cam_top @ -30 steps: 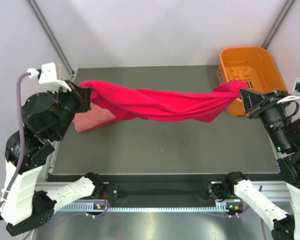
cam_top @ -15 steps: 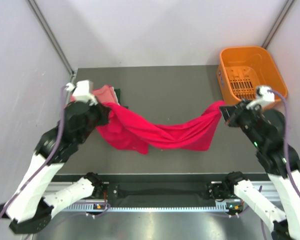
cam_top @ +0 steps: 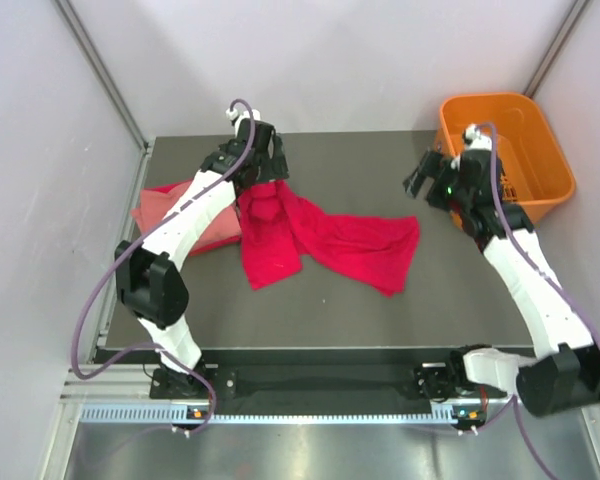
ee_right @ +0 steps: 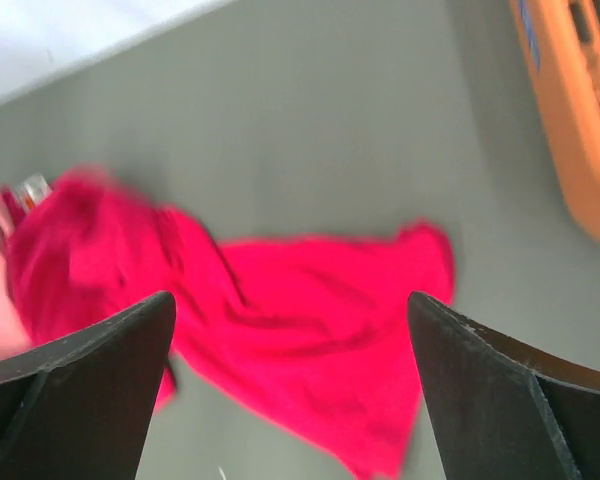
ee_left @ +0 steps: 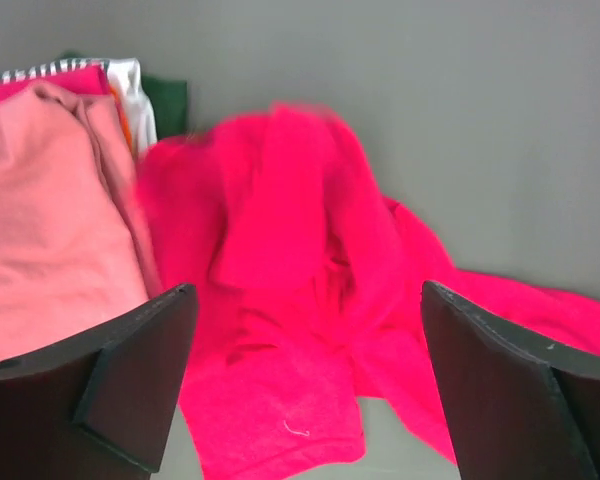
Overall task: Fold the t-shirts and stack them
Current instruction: Flatten the tshirt out
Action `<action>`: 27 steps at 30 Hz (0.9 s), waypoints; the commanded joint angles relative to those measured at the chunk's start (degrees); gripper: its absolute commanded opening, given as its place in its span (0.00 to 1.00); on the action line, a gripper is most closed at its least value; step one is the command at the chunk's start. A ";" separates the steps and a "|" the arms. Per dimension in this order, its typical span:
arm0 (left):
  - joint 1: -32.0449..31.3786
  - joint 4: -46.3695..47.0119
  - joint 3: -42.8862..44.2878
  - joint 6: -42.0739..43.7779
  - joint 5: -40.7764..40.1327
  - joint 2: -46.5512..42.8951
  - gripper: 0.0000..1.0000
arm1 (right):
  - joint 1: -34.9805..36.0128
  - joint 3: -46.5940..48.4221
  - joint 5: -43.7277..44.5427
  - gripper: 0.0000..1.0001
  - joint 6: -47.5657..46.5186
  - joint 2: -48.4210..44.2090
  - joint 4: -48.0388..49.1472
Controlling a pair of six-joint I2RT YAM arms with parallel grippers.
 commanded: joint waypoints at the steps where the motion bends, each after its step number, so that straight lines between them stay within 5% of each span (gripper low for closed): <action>1: 0.07 3.55 0.90 -0.37 0.87 -3.72 0.98 | -0.28 -9.30 -2.55 0.96 -1.84 -9.65 1.97; 6: 0.07 6.36 -9.72 -1.16 3.15 -10.39 0.98 | 1.03 -23.44 -6.85 0.80 -3.77 -12.66 1.36; 10: 0.16 8.74 -23.58 -2.39 7.36 -20.57 0.95 | 6.74 -29.79 0.16 0.71 -2.64 -16.35 -0.05; 19: -0.37 10.32 -49.17 -5.38 11.50 -35.26 0.91 | 10.79 -40.25 0.62 0.70 2.38 -18.38 3.80; 27: -0.45 11.12 -56.85 -8.36 13.69 -32.30 0.82 | 10.79 -41.58 -1.22 0.61 3.17 -12.67 9.53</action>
